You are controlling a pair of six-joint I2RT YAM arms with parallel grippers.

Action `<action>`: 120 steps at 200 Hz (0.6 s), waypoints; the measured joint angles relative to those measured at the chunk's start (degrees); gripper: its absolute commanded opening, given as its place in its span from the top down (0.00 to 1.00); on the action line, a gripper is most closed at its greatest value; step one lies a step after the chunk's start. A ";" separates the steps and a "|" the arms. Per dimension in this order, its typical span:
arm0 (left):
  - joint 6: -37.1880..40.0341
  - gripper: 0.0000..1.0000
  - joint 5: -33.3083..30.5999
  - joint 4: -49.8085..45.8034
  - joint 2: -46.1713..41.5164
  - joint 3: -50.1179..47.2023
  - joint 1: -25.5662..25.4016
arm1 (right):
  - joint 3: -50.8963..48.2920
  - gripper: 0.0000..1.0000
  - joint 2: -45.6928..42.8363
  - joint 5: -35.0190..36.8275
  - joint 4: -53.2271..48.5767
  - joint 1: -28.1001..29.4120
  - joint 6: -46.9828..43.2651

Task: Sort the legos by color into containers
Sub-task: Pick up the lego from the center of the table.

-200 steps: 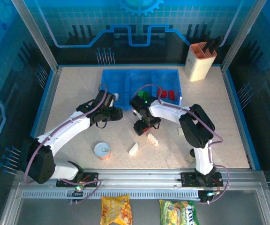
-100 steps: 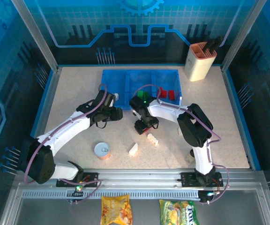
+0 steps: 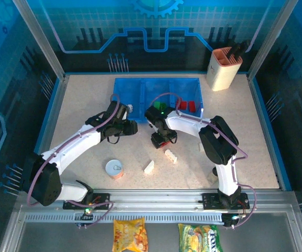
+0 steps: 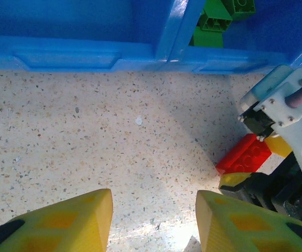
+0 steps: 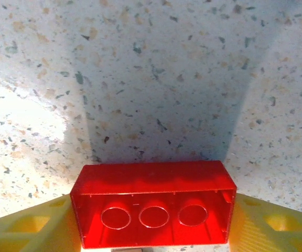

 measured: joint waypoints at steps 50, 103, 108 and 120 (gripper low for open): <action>0.02 0.53 0.15 0.44 1.03 0.33 0.00 | -4.68 0.36 -6.32 -1.51 0.92 -5.95 3.45; 0.02 0.53 1.20 1.27 2.19 1.36 0.00 | -8.59 0.38 -12.94 -3.02 1.51 -14.36 5.75; 0.02 0.53 1.31 1.25 2.21 1.36 0.00 | -8.74 0.38 -13.38 -3.04 1.51 -15.13 5.81; 0.02 0.53 1.49 1.25 2.27 1.38 0.00 | -8.79 0.39 -14.14 -3.06 1.49 -16.81 6.21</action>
